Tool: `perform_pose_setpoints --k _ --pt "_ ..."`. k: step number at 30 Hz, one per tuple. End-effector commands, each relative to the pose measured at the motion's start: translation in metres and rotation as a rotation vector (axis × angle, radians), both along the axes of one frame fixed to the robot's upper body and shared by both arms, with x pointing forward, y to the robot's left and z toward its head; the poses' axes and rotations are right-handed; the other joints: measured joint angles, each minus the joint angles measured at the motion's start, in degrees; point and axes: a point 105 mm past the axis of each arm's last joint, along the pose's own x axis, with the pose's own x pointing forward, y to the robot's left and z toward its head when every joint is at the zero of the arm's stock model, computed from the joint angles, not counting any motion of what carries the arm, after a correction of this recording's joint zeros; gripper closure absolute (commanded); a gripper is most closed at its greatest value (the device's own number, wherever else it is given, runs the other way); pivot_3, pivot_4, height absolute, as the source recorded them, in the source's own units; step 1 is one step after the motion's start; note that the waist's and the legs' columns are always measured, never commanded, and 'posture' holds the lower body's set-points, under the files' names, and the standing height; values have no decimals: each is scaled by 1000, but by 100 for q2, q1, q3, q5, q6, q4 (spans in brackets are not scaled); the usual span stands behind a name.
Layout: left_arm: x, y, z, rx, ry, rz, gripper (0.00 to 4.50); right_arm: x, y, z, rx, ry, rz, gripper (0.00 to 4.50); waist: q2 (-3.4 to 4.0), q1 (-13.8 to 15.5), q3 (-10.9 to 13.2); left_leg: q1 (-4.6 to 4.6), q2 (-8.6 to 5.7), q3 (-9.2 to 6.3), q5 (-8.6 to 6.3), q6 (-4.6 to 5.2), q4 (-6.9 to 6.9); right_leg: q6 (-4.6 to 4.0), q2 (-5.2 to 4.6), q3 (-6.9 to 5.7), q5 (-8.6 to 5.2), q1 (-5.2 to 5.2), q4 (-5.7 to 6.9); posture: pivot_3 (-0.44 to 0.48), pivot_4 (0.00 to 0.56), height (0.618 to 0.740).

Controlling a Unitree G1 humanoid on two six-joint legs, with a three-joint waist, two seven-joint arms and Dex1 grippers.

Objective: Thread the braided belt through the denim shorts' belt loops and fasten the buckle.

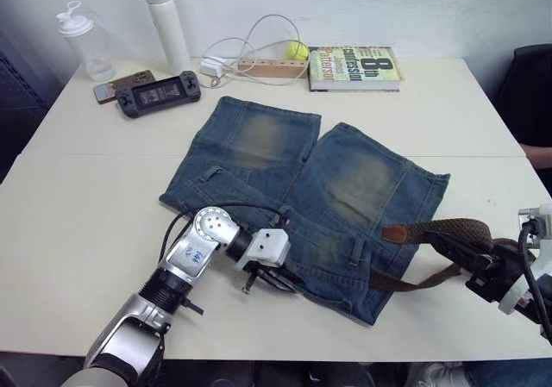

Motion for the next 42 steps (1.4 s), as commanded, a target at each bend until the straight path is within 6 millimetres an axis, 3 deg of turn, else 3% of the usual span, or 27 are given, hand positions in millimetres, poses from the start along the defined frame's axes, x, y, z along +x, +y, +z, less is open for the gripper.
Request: perform_pose_setpoints --k 1,5,9,12,20,28,32,37,42 --pt "-3 1 21 -36 -5 -8 1850 -2 5 3 80 1 -54 4500 0 0 0 0 0 0 0 0 0 0 0 0 0 0 -1 0 150 734" --pt "6 8 45 -98 -21 52 25 -4 10 -2 179 45 -108 4500 2 -20 -1 1 0 0 0 0 0 0 0 1 0 -1 0 0 150 734" --pt "22 16 74 -158 -50 154 25 -8 23 -14 247 113 -119 4500 2 -43 -1 2 0 -1 0 0 3 0 0 0 0 0 -18 0 150 734" --pt "31 17 83 -179 -61 220 25 -10 29 -23 274 158 -123 4500 3 -71 -2 3 0 -2 0 0 4 0 0 0 0 1 -17 0 150 734" --pt "25 19 76 -164 -58 263 25 -7 33 -47 269 235 -150 4500 5 -128 -3 5 1 -2 0 -1 5 0 2 3 0 1 -14 0 150 734" --pt "25 22 75 -165 -70 299 25 7 43 -56 295 247 -160 4500 6 -137 -4 6 0 0 0 -1 9 0 3 8 0 0 -12 0 150 734" --pt "21 23 73 -168 -63 313 25 14 31 -64 230 252 -236 4500 7 -129 -4 6 0 -1 0 -1 9 0 3 7 0 -1 -13 0 150 734" --pt "19 25 70 -165 -58 321 25 16 14 -58 179 238 -288 4500 8 -124 -5 5 0 0 0 -1 9 0 2 8 0 -1 -13 0 150 734" --pt "18 20 67 -177 -54 320 25 18 29 -43 224 231 -242 4500 8 -129 -5 5 0 0 0 -1 10 0 2 8 0 0 -14 0 150 734"
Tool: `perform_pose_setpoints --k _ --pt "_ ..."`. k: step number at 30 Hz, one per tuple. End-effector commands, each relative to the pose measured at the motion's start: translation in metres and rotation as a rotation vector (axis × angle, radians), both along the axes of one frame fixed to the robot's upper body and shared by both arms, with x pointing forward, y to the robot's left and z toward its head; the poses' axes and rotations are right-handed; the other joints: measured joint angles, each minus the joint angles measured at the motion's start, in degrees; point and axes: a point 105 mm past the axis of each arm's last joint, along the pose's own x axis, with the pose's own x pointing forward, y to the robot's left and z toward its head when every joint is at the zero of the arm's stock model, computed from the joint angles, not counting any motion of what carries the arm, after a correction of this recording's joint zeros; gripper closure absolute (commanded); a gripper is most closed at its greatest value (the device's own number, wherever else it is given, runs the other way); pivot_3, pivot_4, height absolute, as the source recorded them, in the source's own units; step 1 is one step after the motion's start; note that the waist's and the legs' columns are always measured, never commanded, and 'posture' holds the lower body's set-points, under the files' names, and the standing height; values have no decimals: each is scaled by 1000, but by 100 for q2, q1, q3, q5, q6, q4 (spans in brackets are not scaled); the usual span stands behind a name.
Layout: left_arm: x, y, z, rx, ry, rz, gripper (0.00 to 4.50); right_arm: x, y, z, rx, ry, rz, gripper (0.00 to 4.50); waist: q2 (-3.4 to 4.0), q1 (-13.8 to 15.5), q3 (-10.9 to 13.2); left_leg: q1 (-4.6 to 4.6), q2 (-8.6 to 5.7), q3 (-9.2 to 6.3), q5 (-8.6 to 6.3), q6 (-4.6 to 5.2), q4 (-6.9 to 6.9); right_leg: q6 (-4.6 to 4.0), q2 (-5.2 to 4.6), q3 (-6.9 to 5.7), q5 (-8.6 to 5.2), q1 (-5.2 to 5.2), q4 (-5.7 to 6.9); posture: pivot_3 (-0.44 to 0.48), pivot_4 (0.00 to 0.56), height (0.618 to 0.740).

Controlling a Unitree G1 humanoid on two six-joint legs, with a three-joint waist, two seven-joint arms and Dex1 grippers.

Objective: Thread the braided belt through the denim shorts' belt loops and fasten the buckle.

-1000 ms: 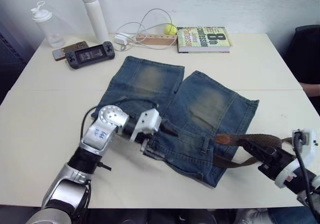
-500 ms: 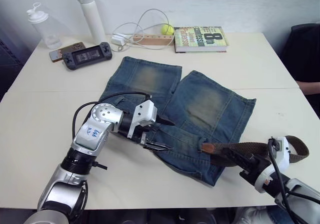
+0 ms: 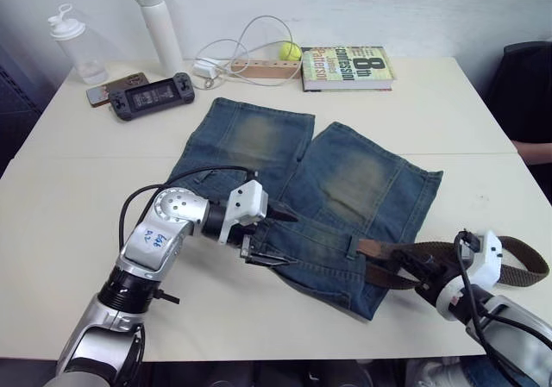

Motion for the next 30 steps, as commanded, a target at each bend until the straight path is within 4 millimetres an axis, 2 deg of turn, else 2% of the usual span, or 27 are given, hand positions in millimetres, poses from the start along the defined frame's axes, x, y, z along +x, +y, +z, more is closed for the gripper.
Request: perform_pose_setpoints --k 1,5,10,15,21,25,30 --pt "-7 -8 4 -36 -22 -28 25 2 13 18 49 -38 33 4500 0 -9 0 0 0 0 0 0 0 0 0 1 0 0 0 0 150 734" --pt "-9 -10 2 -42 -16 -30 25 3 32 19 89 -31 95 4500 0 -25 0 2 0 1 0 0 0 0 1 2 0 -1 3 0 150 734" --pt "-7 -6 2 -31 -22 -15 25 1 48 3 121 12 129 4500 1 -20 -1 1 1 1 0 0 0 0 1 3 0 -2 2 0 150 734" --pt "-7 -2 1 -24 -23 -5 25 -5 42 -1 105 28 113 4500 2 -23 -1 2 1 2 0 0 -1 0 2 3 0 -2 3 0 150 734" --pt "-10 -5 -1 -28 -17 -11 25 -9 15 2 37 31 82 4500 2 0 -2 0 0 1 -1 2 -1 0 1 3 0 0 -1 0 150 734" --pt "-9 -6 -1 -30 -20 -17 25 -13 22 9 34 18 146 4500 2 1 -2 0 0 2 -3 5 0 0 0 3 0 1 -3 0 150 734" --pt "-8 -9 1 -31 -29 -19 25 -8 27 9 68 0 150 4500 2 -11 -2 1 0 2 -3 5 0 0 1 3 0 0 -1 0 150 734"
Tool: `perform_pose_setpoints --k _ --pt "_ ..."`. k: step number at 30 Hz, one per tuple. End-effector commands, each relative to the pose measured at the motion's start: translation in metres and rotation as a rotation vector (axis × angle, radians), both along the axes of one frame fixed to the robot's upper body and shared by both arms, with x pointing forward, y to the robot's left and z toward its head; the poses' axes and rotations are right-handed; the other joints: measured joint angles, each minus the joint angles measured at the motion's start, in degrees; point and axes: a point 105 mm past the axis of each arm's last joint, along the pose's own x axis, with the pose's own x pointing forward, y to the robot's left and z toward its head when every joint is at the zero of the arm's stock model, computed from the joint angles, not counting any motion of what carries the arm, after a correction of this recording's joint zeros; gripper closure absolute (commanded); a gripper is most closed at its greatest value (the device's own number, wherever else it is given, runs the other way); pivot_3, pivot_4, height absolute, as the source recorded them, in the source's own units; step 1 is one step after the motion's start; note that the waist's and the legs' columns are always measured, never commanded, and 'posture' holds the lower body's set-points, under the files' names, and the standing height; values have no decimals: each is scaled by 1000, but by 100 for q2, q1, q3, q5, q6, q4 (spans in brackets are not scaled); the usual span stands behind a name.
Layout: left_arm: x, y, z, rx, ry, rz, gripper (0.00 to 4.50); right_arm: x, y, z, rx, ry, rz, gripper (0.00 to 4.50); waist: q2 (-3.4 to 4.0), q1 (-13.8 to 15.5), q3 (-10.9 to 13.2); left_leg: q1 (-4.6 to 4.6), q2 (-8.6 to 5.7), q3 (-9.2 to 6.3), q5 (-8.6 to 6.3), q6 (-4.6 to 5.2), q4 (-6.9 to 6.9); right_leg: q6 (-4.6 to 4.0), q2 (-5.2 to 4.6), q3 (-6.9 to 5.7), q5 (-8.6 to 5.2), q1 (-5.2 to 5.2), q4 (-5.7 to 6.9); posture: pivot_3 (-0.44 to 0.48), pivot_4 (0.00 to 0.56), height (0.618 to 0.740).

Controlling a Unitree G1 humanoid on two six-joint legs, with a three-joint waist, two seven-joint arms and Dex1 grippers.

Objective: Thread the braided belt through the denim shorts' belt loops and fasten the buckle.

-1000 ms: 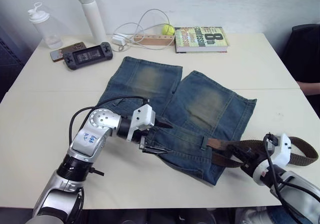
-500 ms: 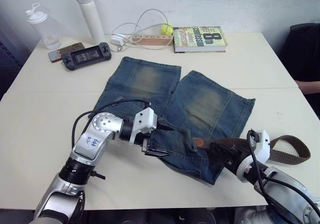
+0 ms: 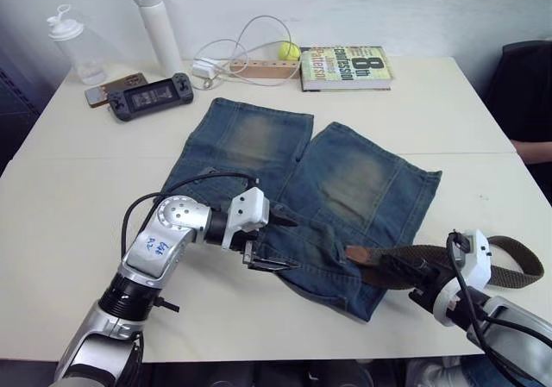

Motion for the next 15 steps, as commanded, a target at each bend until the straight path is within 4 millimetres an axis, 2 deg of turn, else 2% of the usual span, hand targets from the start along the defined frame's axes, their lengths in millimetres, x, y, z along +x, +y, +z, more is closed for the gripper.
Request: perform_pose_setpoints --k 1,6,15 --pt "-4 -6 10 -27 -43 -34 25 2 13 5 44 -27 33 4500 0 -11 0 0 0 0 0 0 0 0 0 0 0 0 0 0 150 734" --pt "-3 -4 11 -19 -47 -30 25 2 23 4 101 -29 58 4500 0 -3 0 -1 0 -1 0 0 1 0 0 0 0 -1 0 0 150 734" --pt "-3 -6 12 -12 -56 -28 25 7 24 -5 209 -24 101 4500 0 -6 0 0 0 1 0 0 2 0 0 2 0 -1 0 0 150 734"
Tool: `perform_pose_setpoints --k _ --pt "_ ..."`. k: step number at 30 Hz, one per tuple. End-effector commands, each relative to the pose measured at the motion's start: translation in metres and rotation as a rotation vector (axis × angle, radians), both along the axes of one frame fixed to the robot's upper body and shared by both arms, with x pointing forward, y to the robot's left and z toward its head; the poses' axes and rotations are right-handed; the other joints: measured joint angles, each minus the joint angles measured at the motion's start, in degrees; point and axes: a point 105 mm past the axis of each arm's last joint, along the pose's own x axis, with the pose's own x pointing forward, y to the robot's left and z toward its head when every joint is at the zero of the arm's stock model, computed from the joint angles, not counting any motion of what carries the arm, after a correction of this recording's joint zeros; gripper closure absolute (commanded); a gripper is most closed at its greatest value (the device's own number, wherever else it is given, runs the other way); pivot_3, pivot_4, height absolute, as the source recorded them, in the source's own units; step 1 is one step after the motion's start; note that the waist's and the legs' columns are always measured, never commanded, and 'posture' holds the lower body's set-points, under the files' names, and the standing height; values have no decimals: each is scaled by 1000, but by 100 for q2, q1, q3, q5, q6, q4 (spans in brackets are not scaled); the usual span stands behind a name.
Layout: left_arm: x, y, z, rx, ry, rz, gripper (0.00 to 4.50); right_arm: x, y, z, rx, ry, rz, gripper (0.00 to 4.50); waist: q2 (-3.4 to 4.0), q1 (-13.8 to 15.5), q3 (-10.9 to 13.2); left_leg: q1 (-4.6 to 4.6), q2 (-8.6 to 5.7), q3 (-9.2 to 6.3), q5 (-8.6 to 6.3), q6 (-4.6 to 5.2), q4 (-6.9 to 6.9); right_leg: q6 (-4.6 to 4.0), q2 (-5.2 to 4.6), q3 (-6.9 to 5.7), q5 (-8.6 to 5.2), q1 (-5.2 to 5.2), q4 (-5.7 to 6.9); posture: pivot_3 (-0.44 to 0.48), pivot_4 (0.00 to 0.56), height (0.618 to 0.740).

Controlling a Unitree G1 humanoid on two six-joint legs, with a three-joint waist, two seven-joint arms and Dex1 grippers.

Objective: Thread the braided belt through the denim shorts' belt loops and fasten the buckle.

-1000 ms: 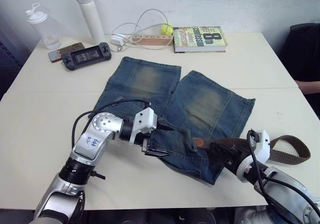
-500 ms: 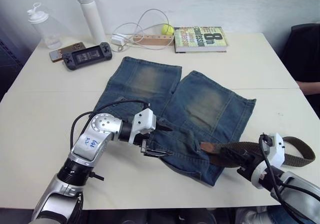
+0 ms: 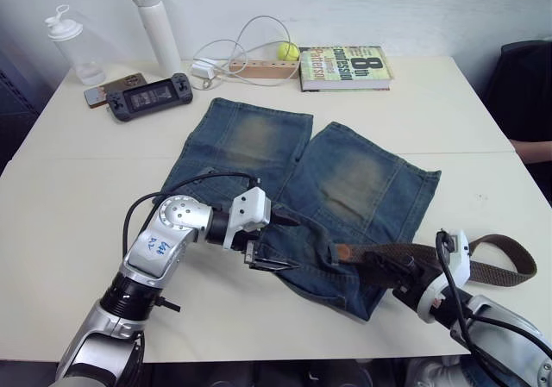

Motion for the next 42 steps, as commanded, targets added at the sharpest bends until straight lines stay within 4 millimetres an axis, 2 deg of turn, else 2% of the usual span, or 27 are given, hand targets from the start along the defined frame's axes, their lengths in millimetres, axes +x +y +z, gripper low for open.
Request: perform_pose_setpoints --k 1,6,8,11,13,16,20,24,26,32,42 --pt "-4 -5 12 -10 -55 -33 25 4 5 0 80 -20 51 4500 0 -4 0 0 0 0 0 0 0 0 0 -1 0 0 0 0 150 734" --pt "-3 -7 14 -7 -63 -40 25 19 -6 -10 71 -33 32 4500 0 -13 0 2 0 1 0 0 0 0 1 1 0 0 3 0 150 734" --pt "-3 -7 15 -5 -68 -41 25 25 -22 -15 18 -30 -43 4500 0 3 0 1 0 0 0 0 0 0 0 1 0 0 2 0 150 734" --pt "-3 -6 15 -3 -68 -36 25 28 -61 -4 -26 -103 -260 4500 2 13 -1 0 0 0 0 0 0 0 0 0 0 0 1 0 150 734" --pt "-3 -6 14 -4 -64 -32 25 25 -68 4 -14 -140 -308 4500 3 28 -2 -3 -2 0 0 1 0 0 -1 -1 0 0 2 0 150 734" --pt "-3 -9 8 6 -48 -27 25 19 -68 16 48 -193 -340 4500 3 19 -2 -3 -2 0 -1 1 -1 2 -1 0 1 0 2 0 150 734" --pt "-3 -16 3 12 -39 -32 25 9 -51 23 114 -218 -273 4500 12 -6 -7 2 -2 2 -1 1 -6 2 1 6 1 -2 4 0 150 734" --pt "-2 -18 5 9 -39 -36 25 3 -38 43 222 -271 -206 4500 13 -10 -8 4 -2 3 -1 1 -6 2 1 9 1 -3 8 0 150 734" --pt "-1 -18 5 10 -40 -37 25 1 -33 46 236 -273 -175 4500 13 0 -8 3 -2 3 -1 1 -5 2 1 8 1 -2 6 0 150 734" --pt "2 -15 7 14 -51 -30 25 -6 -28 24 186 -150 -129 4500 13 9 -8 0 -2 2 -1 2 -5 2 0 6 1 -2 7 0 150 734" --pt "11 -4 22 -24 -81 23 25 -3 -31 17 157 -137 -108 4500 14 0 -8 3 -1 3 -1 2 -5 2 1 8 1 -2 3 0 150 734"
